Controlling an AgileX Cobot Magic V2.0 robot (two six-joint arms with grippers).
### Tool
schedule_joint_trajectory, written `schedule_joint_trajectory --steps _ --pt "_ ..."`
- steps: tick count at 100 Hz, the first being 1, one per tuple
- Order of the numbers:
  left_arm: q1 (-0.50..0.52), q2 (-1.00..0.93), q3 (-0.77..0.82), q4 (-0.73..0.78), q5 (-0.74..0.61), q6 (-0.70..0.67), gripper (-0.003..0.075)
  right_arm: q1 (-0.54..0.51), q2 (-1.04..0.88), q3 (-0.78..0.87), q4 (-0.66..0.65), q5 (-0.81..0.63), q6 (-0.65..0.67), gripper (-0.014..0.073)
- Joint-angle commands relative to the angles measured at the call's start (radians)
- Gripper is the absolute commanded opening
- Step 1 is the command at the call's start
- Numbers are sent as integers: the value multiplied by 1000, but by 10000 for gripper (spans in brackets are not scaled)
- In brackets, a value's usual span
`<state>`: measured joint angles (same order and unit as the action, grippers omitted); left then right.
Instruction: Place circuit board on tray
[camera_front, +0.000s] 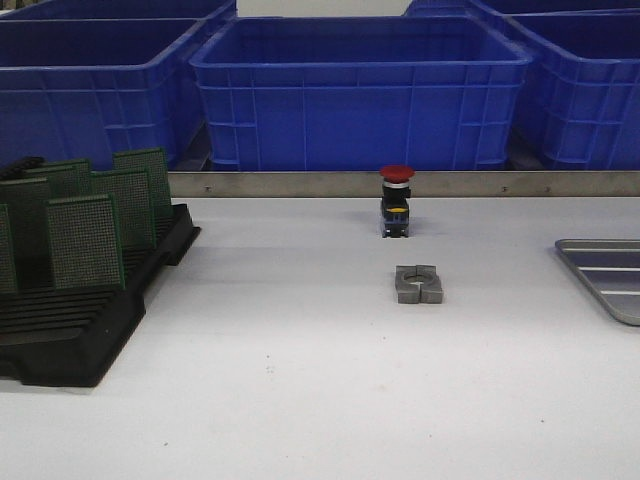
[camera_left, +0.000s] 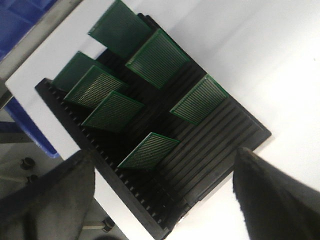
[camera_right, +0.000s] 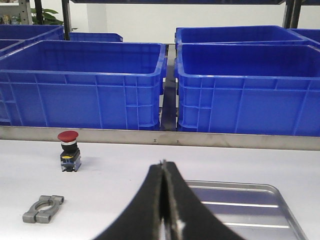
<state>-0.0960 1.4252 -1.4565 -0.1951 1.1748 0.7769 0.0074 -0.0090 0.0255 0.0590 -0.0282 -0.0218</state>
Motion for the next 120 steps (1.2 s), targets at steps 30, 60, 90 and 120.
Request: schedule_joint_trajectory --steps 30,60,90,120 --pt "-1 140 -53 -154 45 449 534 0 -19 -13 -7 -85 -3 -69" --pt "-1 225 -53 -195 35 657 534 0 -19 -13 -7 -85 -3 -69" --pt "-1 287 -53 -228 -33 708 534 0 -19 -13 -7 -85 -3 -69" --pt "-1 342 -53 -228 -86 711 534 0 -19 -13 -7 -85 -3 -69"
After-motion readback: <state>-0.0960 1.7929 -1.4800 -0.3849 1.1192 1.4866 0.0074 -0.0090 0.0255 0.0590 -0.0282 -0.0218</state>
